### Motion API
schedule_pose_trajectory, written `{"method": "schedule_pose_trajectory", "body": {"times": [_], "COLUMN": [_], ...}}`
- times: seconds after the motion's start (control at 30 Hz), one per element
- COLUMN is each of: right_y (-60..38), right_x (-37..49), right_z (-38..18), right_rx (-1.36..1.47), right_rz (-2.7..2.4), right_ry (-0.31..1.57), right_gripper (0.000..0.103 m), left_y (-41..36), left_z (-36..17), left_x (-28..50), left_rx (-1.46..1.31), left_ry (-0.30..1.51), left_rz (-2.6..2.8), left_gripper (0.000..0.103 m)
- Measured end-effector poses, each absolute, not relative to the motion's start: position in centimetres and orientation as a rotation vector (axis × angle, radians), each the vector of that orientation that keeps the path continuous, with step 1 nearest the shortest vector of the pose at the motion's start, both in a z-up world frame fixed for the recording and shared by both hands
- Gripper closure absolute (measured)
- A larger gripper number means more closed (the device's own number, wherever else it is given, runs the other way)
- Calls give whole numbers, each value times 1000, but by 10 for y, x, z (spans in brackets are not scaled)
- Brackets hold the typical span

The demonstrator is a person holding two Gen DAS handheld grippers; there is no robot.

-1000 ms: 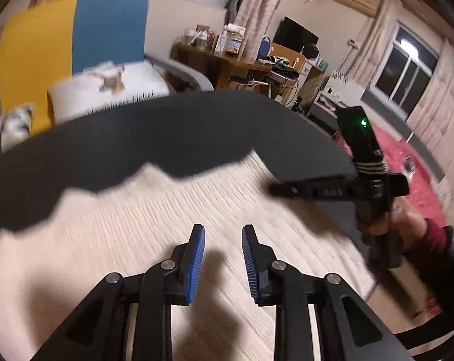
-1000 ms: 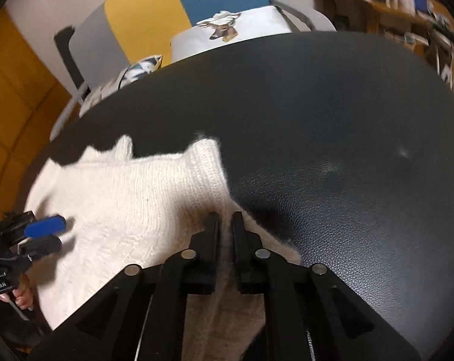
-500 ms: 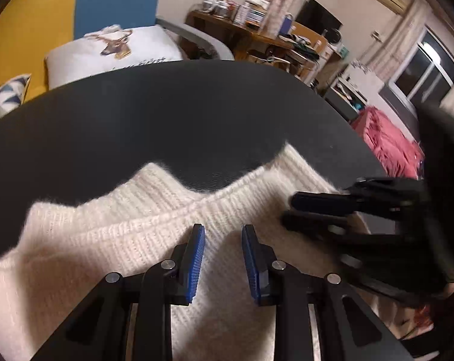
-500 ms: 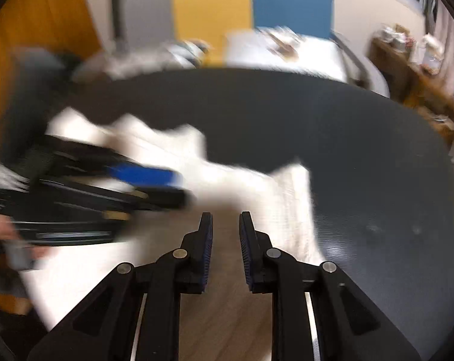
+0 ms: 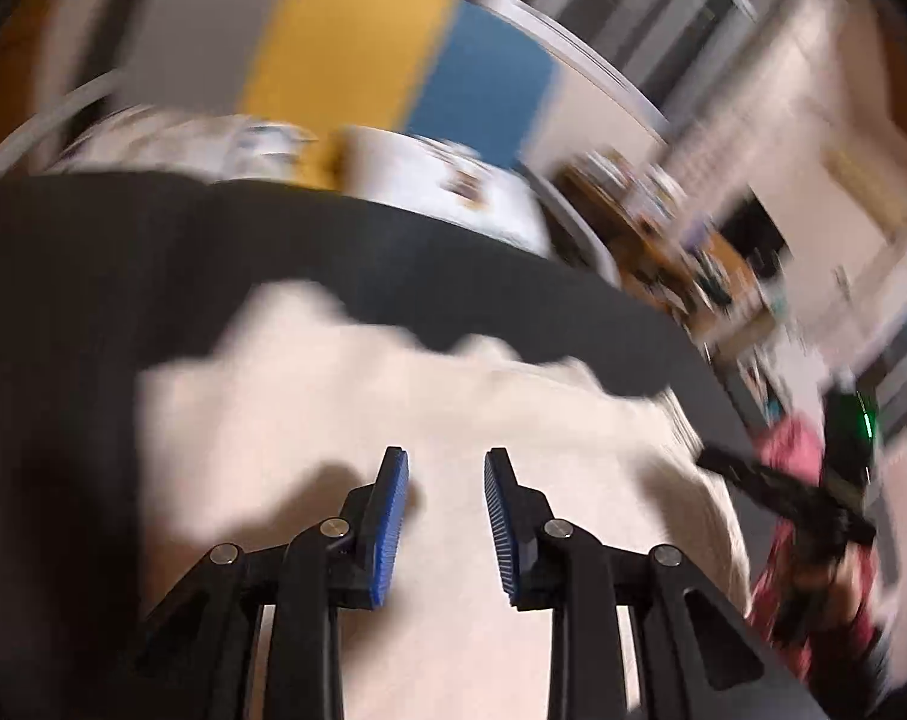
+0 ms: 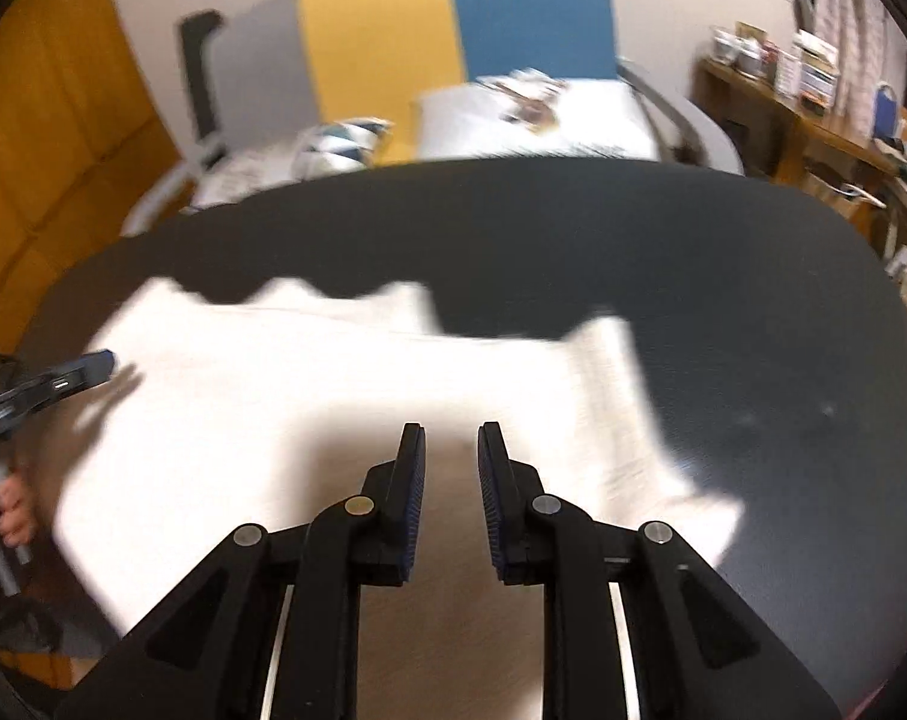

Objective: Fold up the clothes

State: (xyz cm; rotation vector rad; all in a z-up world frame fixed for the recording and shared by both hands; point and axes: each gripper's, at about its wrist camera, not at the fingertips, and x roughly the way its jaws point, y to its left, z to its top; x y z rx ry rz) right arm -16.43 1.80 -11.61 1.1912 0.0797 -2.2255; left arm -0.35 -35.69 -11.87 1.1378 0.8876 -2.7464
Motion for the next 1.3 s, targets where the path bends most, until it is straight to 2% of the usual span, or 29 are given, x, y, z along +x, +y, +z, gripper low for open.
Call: {"method": "schedule_pose_trajectory", "body": {"times": [0.03, 0.1, 0.17, 0.33, 0.6, 0.83, 0.9, 0.97, 1.07, 1.13, 1.23, 1.3], "right_y": [13, 2, -10, -36, -33, -39, -41, -44, -45, -44, -41, -40], "right_x": [-153, -130, -109, -78, -91, -97, -99, -102, -102, -102, -104, -104], "right_z": [-116, -115, -119, -134, -144, -147, -148, -148, -148, -150, -151, -151], "right_rx": [1183, 1164, 1163, 1233, 1356, 1384, 1386, 1389, 1373, 1368, 1362, 1351], "right_rz": [-2181, -2089, -2016, -1890, -1991, -2022, -2026, -2031, -2054, -2070, -2085, -2092], "right_ry": [30, -67, -129, -161, -84, 44, 75, 106, 209, 246, 259, 271], "right_gripper": [80, 59, 53, 53, 54, 54, 54, 54, 54, 54, 54, 53], "left_y": [-374, -409, -430, -437, -411, -417, -409, -397, -383, -364, -344, -341], "left_z": [-121, -129, -136, -160, -190, -202, -202, -195, -176, -168, -191, -199], "left_x": [15, 54, 79, 102, 72, 63, 61, 63, 77, 93, 102, 107], "left_rx": [1116, 1088, 1094, 1184, 1363, 1418, 1512, 1526, 1453, 1463, 1611, 1590], "left_ry": [936, 1053, 1136, 1242, 1261, 1577, 1548, 1452, 1397, 1297, 1195, 1235], "left_rz": [-2711, -2659, -2648, -2732, -2831, -2866, -2889, -2935, -3049, -3110, -3025, -2985], "left_gripper": [74, 73, 71, 69, 63, 65, 70, 97, 98, 98, 99, 98]}}
